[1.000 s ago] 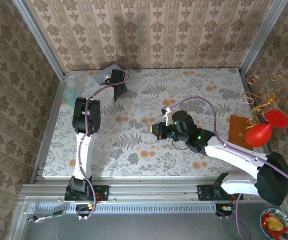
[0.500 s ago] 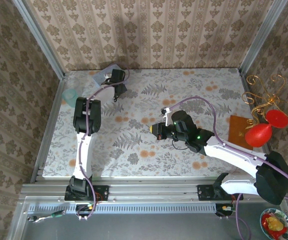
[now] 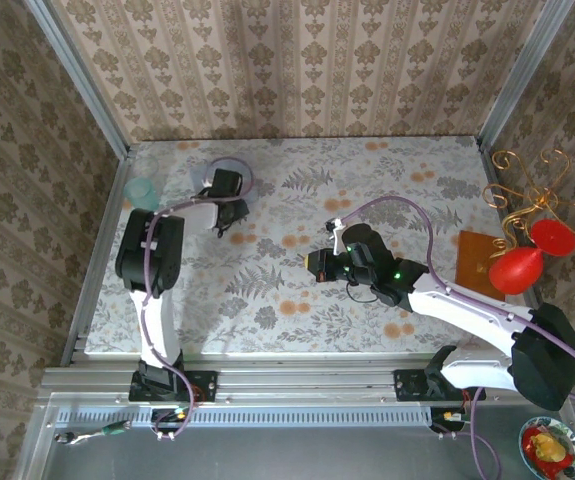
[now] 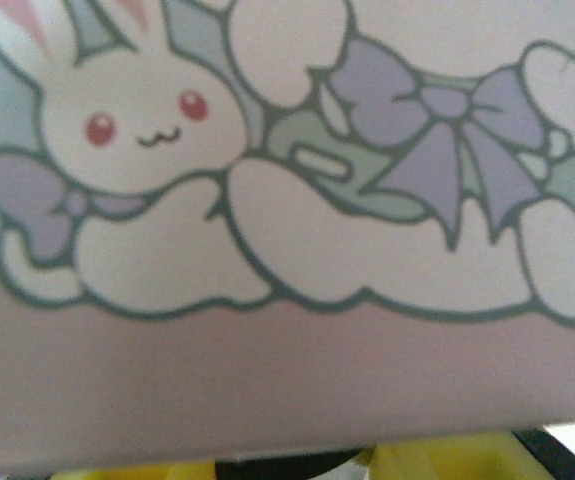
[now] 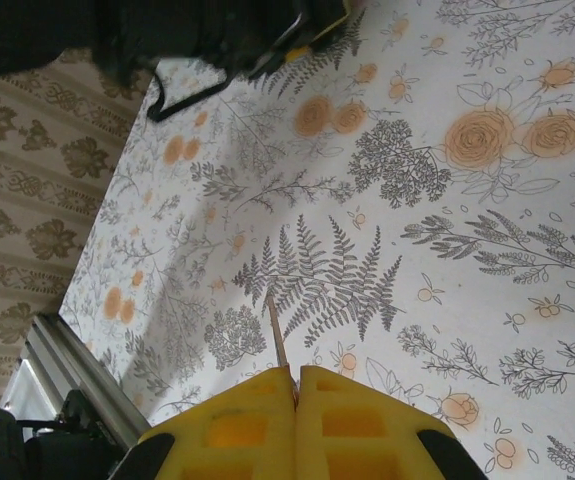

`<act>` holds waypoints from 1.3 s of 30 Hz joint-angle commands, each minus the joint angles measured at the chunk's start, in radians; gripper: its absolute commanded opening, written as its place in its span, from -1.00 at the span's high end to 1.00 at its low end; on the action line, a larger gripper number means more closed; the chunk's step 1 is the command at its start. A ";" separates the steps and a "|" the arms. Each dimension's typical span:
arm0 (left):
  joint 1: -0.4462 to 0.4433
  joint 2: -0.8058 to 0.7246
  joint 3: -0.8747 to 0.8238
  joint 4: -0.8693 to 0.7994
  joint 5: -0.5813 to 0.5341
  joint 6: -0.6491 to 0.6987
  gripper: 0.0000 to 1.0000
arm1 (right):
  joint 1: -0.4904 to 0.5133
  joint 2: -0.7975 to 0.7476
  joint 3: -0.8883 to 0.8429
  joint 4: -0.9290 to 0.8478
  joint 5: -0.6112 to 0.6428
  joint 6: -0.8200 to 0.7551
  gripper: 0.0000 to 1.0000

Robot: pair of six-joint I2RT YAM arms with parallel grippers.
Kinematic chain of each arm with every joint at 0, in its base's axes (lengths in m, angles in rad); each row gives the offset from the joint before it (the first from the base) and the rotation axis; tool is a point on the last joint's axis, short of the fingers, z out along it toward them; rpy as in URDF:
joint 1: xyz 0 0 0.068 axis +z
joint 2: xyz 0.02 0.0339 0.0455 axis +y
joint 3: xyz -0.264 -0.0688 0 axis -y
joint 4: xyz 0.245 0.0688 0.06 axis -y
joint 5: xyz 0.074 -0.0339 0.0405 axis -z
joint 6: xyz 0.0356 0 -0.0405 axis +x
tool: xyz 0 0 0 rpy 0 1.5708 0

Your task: Unlock the padlock with the key

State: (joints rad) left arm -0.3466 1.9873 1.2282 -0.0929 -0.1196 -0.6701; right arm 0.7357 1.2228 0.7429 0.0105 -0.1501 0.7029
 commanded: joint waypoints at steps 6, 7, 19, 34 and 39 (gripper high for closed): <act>-0.080 -0.223 -0.281 0.037 0.074 0.002 0.46 | -0.003 0.009 -0.016 -0.014 0.064 0.088 1.00; -0.098 -0.249 -0.316 0.046 0.079 -0.001 0.46 | -0.004 0.012 -0.012 -0.022 0.068 0.092 1.00; -0.297 -0.452 -0.551 0.098 0.055 -0.081 0.42 | -0.002 0.018 -0.034 -0.008 0.111 0.161 1.00; -0.359 -0.602 -0.693 0.224 0.066 -0.059 -0.19 | 0.002 0.022 -0.053 0.020 0.114 0.182 1.00; -0.330 -0.685 -0.822 0.345 0.114 -0.029 -0.24 | 0.003 0.033 -0.057 0.036 0.097 0.182 1.00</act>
State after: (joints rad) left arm -0.6933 1.3361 0.4648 0.1757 -0.0429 -0.7364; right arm 0.7361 1.2430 0.6952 0.0147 -0.0582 0.8707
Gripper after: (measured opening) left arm 0.619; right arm 0.066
